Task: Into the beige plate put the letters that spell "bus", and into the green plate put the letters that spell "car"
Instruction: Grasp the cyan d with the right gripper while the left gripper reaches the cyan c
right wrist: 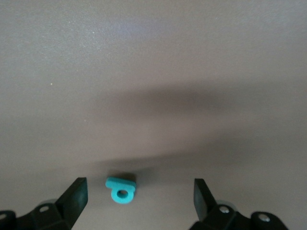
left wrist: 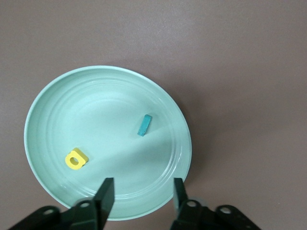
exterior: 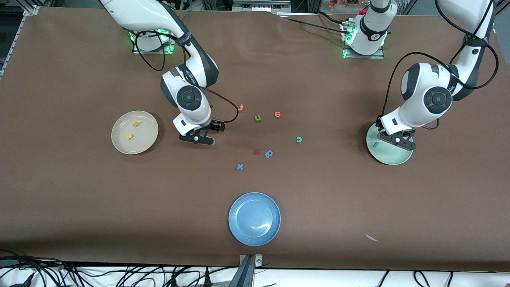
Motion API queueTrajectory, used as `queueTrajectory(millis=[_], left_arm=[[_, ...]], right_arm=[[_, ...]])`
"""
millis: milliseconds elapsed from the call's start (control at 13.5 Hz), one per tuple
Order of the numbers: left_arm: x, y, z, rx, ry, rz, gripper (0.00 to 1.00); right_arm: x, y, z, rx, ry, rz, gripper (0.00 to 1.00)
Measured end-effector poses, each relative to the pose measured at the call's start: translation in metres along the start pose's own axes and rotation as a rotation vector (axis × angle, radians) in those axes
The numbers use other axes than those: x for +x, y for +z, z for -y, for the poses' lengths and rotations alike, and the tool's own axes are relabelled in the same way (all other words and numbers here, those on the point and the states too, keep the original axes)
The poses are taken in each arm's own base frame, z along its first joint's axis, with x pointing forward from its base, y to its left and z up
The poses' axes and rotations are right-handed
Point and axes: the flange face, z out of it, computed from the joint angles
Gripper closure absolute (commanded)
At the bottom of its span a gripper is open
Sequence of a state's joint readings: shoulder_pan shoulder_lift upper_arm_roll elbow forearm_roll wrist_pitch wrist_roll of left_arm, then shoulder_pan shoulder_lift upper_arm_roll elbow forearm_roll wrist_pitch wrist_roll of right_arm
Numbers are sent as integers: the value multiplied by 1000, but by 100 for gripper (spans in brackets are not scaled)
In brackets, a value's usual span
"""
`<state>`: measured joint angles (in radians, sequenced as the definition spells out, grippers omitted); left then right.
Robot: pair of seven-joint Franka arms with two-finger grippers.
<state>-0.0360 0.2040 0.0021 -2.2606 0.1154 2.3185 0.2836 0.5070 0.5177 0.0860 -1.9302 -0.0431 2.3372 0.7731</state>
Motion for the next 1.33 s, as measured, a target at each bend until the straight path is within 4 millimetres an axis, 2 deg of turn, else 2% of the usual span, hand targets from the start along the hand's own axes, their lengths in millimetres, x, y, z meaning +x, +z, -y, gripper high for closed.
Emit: queueTrajectory(millis=[222, 371, 445, 667, 890, 1038, 1335], left_arm=[[1, 0, -3, -4, -1, -2, 31], [6, -2, -17, -52, -22, -17, 30], [10, -2, -29, -85, -32, -27, 29], [21, -5, -64, -153, -66, -43, 26], [39, -10, -102, -233, -140, -60, 26], [54, -2, -132, -253, -194, -71, 26], [86, 20, -190, -272, -278, -77, 25]], right_arm=[[-9, 14, 11, 1, 19, 0, 6], [-14, 22, 15, 3, 27, -2, 6], [-15, 28, 14, 8, 38, -5, 7], [-20, 39, 14, 14, 47, -9, 20], [-20, 39, 15, 17, 48, -12, 39], [-20, 37, 16, 22, 47, -16, 50], [-21, 35, 18, 27, 46, -21, 66]])
